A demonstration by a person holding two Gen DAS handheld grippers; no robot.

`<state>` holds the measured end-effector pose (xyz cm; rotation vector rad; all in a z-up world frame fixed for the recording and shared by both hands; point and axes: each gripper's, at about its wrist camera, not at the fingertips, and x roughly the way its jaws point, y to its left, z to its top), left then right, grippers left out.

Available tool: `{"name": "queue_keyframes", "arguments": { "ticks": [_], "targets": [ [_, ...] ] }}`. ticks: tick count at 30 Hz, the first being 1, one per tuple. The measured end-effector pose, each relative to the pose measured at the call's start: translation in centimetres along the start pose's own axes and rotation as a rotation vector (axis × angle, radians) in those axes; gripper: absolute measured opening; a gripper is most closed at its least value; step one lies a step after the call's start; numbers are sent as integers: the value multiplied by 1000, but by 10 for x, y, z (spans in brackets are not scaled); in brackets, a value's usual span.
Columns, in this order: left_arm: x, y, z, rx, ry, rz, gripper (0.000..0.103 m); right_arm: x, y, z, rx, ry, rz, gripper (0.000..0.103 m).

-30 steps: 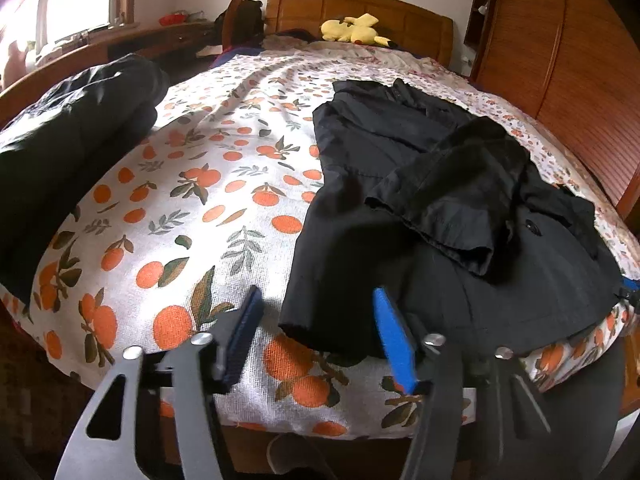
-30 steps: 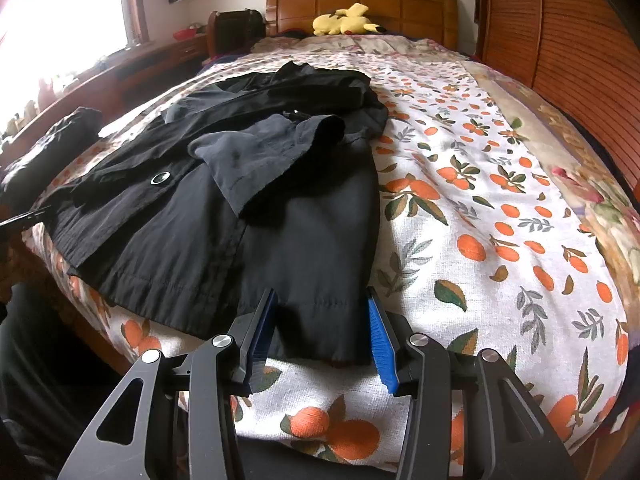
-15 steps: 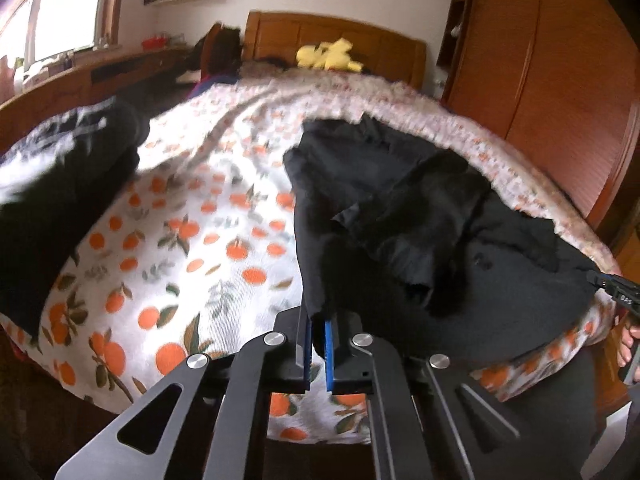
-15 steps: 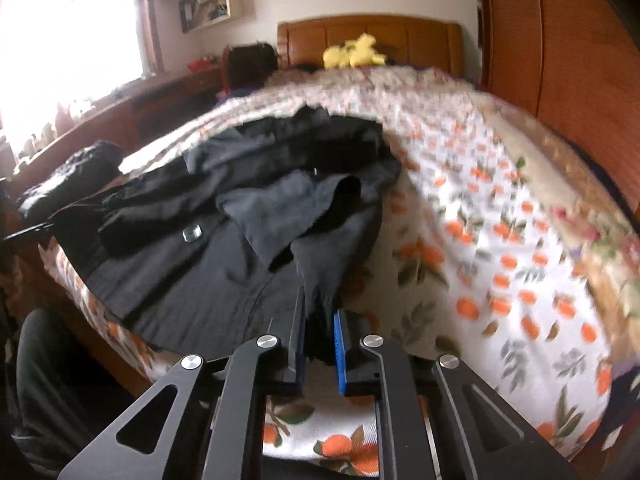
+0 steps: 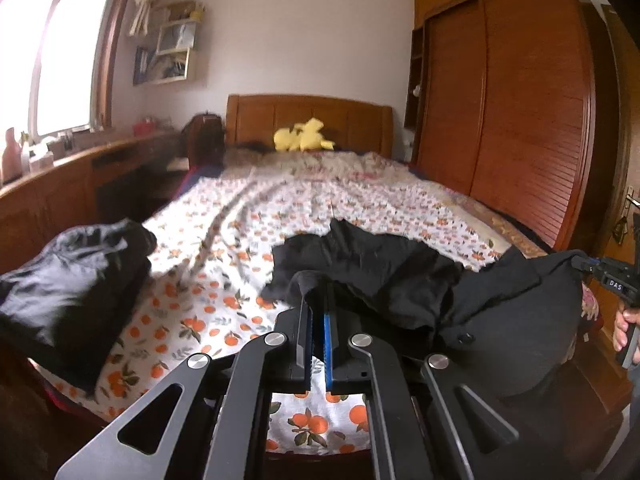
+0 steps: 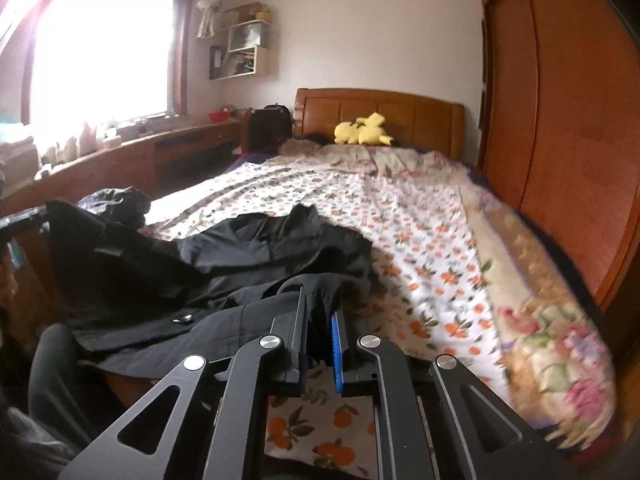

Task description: Fold large clothes

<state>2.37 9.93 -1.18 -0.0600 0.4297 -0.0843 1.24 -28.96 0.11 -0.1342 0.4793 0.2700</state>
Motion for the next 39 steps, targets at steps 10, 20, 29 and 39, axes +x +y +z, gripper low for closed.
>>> {"name": "queue_keyframes", "arguments": {
  "ticks": [10, 20, 29, 39],
  "targets": [
    [-65, -27, 16, 48, -90, 19, 4, -55, 6, 12, -46, -77, 1, 7],
    [-16, -13, -6, 31, 0, 42, 4, -9, 8, -13, -57, 7, 29, 8],
    [66, 16, -2, -7, 41, 48, 4, 64, 2, -11, -61, 49, 51, 8],
    [146, 36, 43, -22, 16, 31, 4, 155, -25, 41, -94, 51, -42, 8]
  ]
}}
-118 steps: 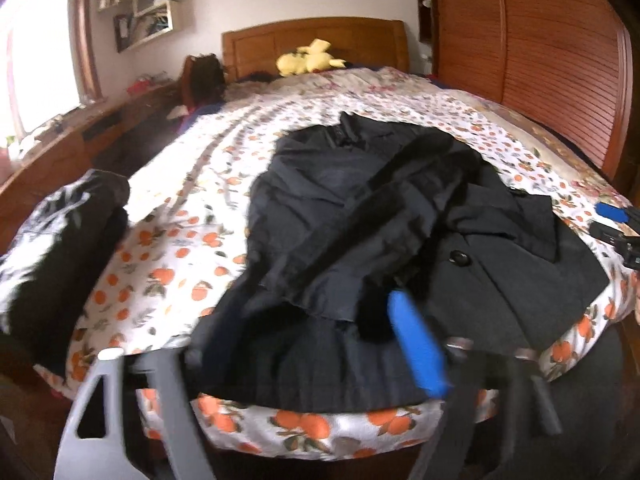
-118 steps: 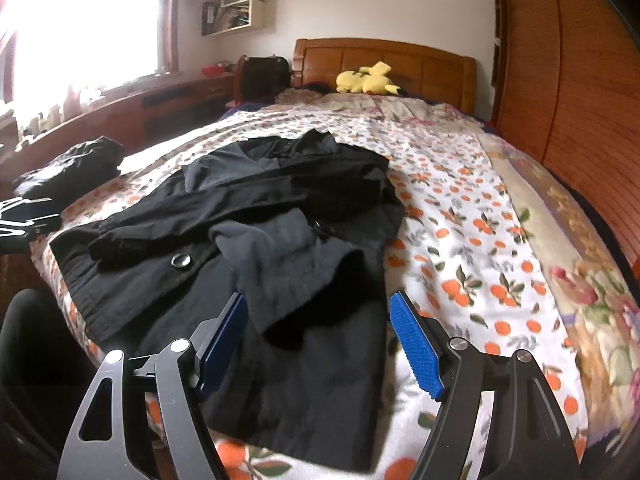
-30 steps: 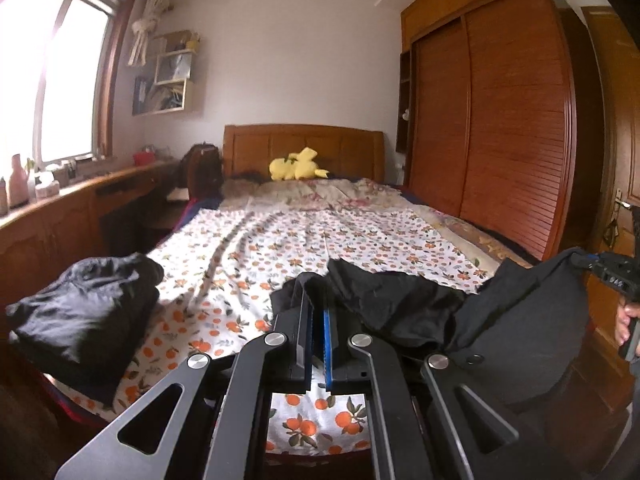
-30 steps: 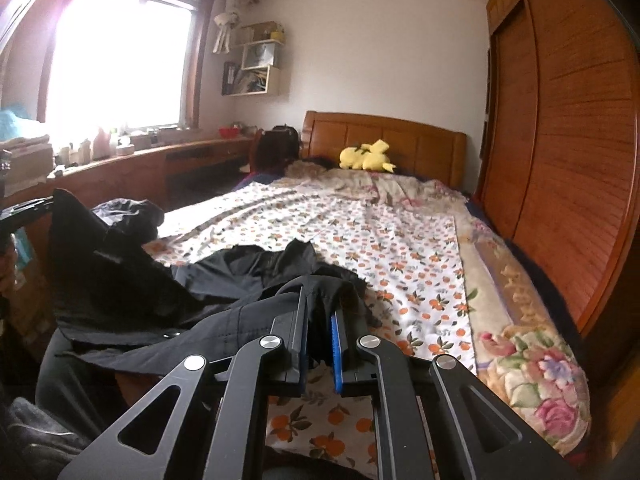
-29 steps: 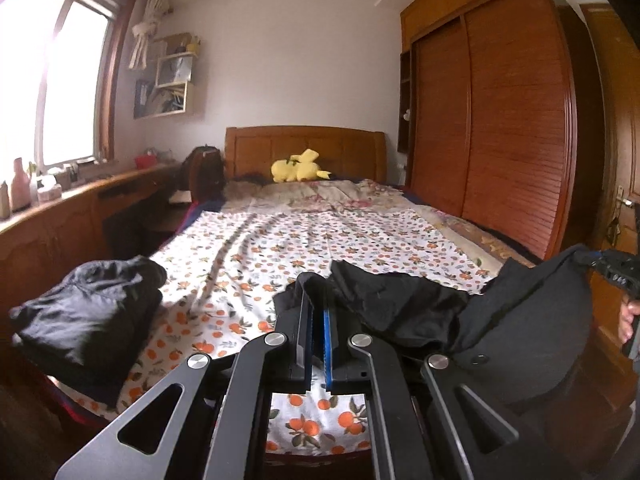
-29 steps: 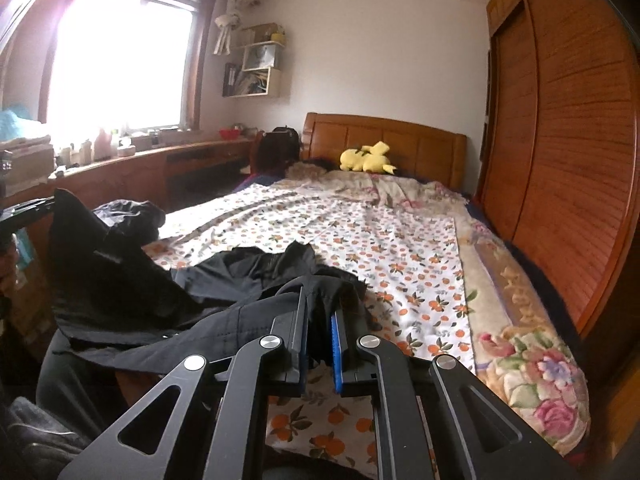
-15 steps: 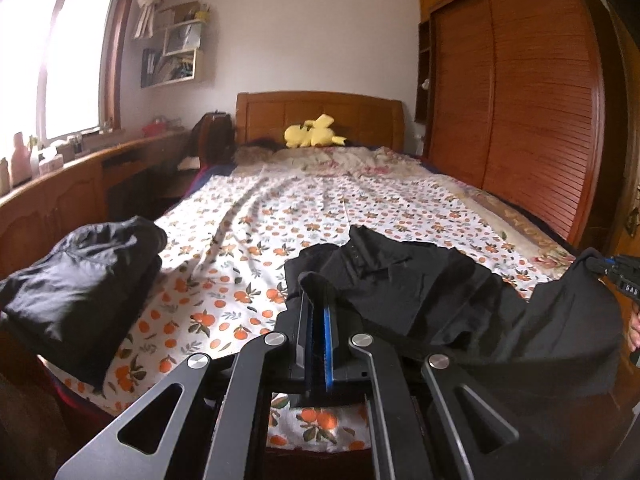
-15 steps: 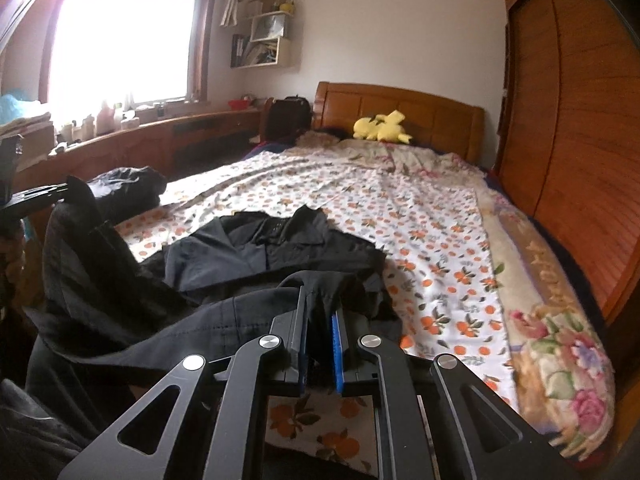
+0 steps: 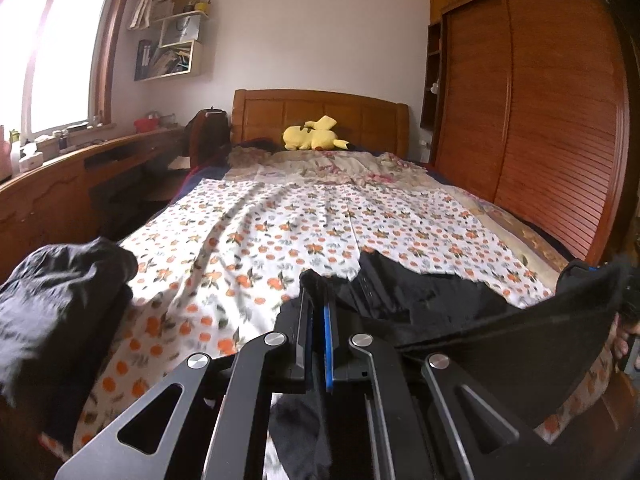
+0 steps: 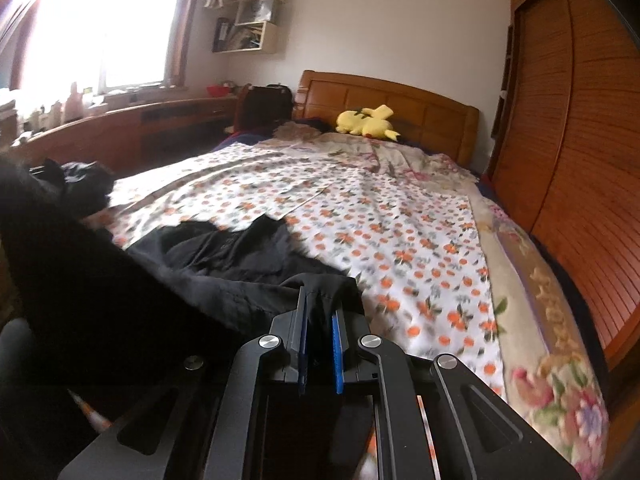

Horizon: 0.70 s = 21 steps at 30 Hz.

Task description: Fold large clothes

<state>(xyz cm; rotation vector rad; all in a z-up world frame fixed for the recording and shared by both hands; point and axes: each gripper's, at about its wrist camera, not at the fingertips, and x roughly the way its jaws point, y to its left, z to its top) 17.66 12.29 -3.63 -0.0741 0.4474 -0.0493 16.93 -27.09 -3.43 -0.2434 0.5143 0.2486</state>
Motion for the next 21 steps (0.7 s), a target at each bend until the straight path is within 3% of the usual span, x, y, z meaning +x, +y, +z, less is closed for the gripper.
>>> {"name": "queue_keyframes", "arguments": {
  "ticks": [8, 14, 21],
  "targets": [
    [69, 21, 45, -22, -49, 33, 4, 95, -35, 48, 108, 7, -66, 8],
    [117, 38, 68, -74, -68, -7, 5, 151, -64, 69, 200, 33, -108, 8],
    [150, 43, 56, -51, -61, 1, 8, 198, -66, 73, 197, 66, -165, 8]
  ]
}}
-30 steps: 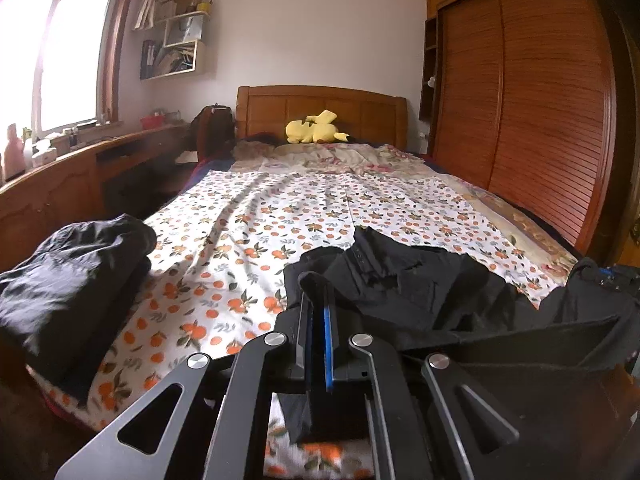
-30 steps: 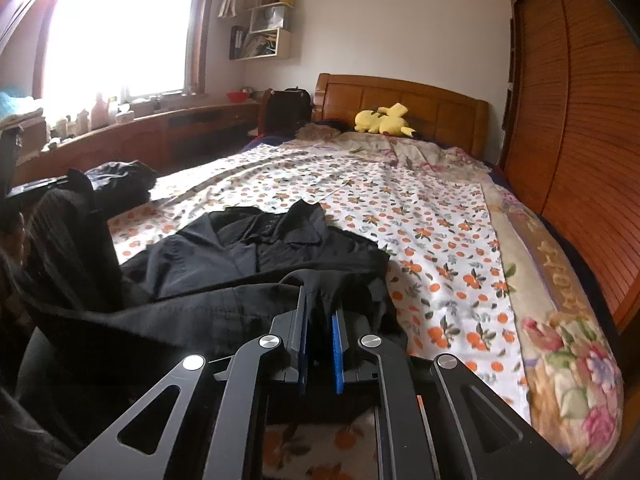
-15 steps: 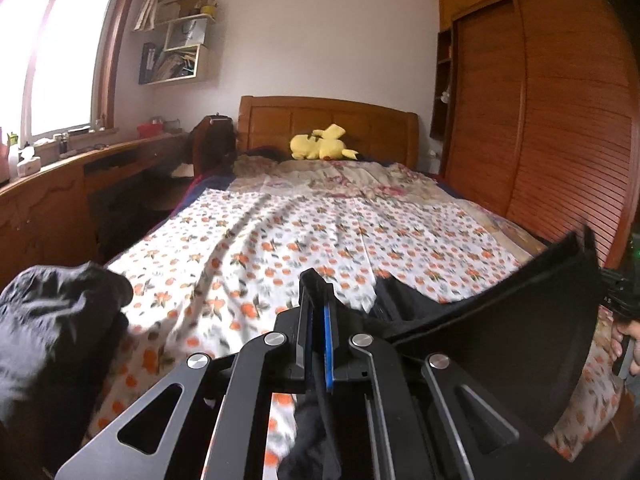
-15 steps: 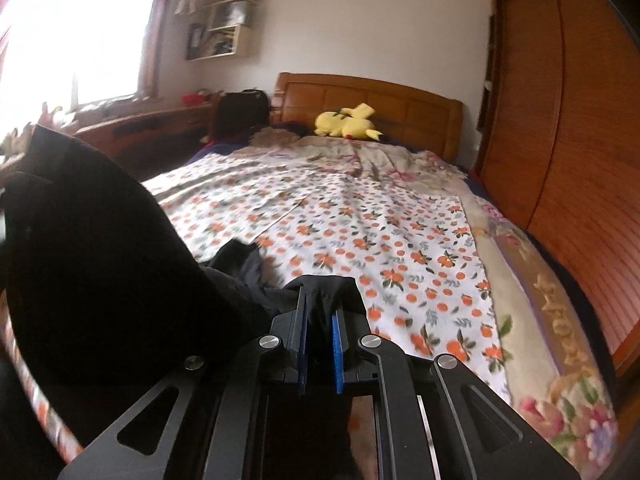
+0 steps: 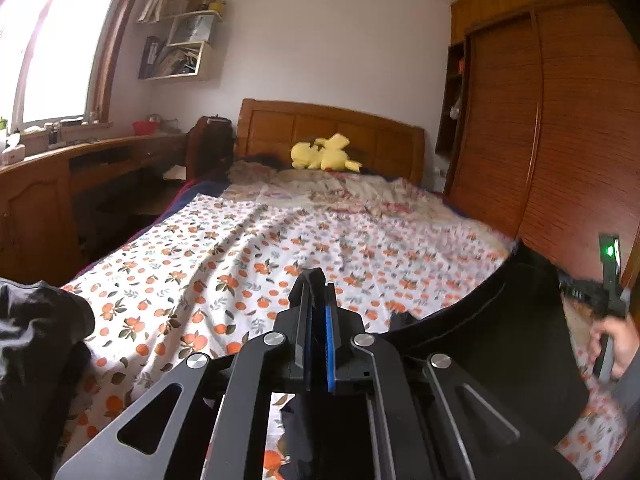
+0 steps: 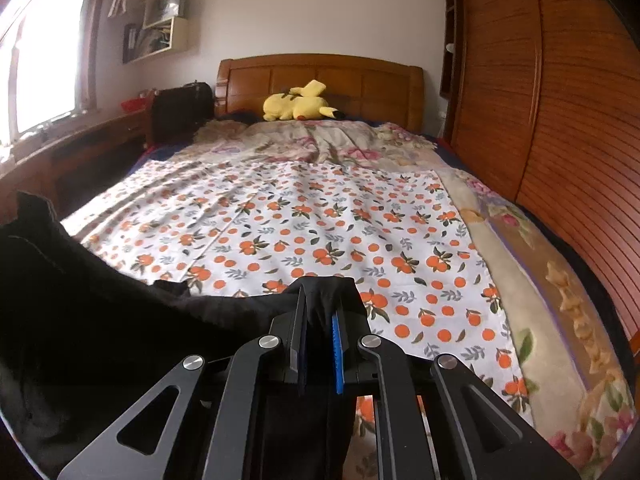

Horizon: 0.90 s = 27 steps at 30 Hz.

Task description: Fold large clothes

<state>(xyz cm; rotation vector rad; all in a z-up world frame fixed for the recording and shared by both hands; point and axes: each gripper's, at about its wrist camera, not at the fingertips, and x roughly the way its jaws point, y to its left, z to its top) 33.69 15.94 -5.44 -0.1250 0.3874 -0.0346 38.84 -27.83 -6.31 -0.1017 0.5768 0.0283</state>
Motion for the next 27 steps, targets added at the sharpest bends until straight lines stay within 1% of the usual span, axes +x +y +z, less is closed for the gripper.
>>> {"name": "queue_keyframes", "arguments": {
  "ticks": [3, 4, 5, 6, 7, 8, 9, 11, 16, 19, 24, 27],
  "targets": [
    [14, 4, -6, -15, 42, -6, 10, 13, 9, 2, -20, 1, -24, 8],
    [16, 4, -8, -5, 49, 5, 15, 18, 12, 3, -19, 4, -30, 8],
    [17, 5, -10, 1, 46, 22, 34, 23, 14, 3, -17, 8, -36, 9],
    [17, 6, -11, 1, 39, 41, 56, 29, 15, 4, -15, 13, -40, 9],
    [17, 8, -12, -5, 30, 64, 64, 35, 17, 3, -14, 25, -47, 10],
    [18, 9, -13, -4, 31, 61, 66, 39, 18, 3, -10, 34, -48, 15],
    [19, 9, -14, -3, 37, 54, 66, 42, 18, 3, -8, 40, -51, 35],
    [21, 11, -16, -1, 50, 52, 67, 42, 20, 5, -7, 33, -95, 67],
    [25, 8, -22, 20, 74, 39, 77, 19, 31, 8, -61, 25, -61, 67],
    [26, 1, -25, 37, 84, 25, 83, -2, 42, 1, -99, 26, -24, 67],
    [23, -17, -32, 69, 94, -8, 92, -36, 65, -31, -149, 50, 52, 66],
    [20, -31, -39, 89, 106, -36, 94, -52, 79, -59, -169, 81, 97, 64]
  ]
}}
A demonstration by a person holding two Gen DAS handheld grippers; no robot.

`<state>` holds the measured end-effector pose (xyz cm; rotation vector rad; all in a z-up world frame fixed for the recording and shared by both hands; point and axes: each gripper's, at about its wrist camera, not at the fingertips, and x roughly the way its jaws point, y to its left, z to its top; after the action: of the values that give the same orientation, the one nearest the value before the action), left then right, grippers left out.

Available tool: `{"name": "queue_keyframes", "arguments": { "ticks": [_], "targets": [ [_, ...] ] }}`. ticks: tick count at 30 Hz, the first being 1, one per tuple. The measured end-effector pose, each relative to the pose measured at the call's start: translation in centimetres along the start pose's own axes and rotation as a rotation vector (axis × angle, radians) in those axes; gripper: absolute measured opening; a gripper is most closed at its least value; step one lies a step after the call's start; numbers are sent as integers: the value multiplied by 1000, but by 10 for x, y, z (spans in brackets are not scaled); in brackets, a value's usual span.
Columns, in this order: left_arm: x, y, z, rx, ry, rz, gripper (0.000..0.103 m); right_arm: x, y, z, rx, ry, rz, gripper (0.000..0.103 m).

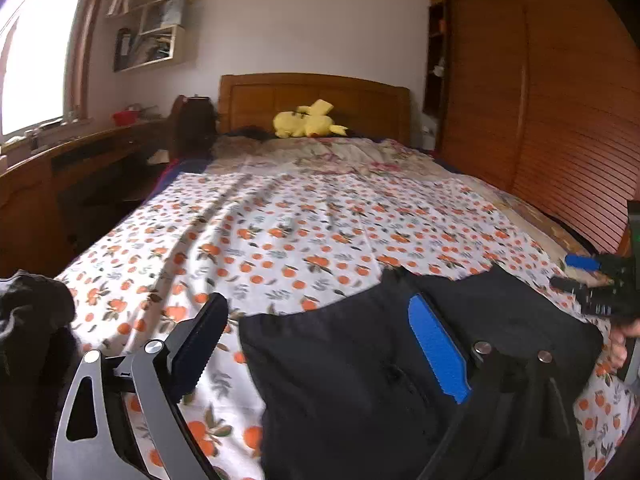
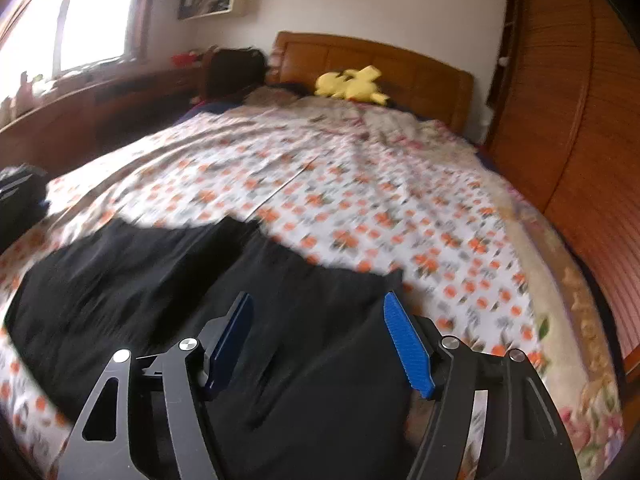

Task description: Fold large clothes

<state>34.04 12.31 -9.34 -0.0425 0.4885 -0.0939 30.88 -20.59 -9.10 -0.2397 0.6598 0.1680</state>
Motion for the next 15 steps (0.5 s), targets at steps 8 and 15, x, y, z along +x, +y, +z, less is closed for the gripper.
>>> {"name": "queue_keyframes", "arguments": {
  "ticks": [8, 15],
  "targets": [
    [0, -42, -23, 61, 43, -63, 100, -13, 29, -46, 1, 42, 80, 61],
    [-2, -66, -38, 108, 66, -80, 100, -14, 37, -67, -11, 59, 105, 61]
  ]
}}
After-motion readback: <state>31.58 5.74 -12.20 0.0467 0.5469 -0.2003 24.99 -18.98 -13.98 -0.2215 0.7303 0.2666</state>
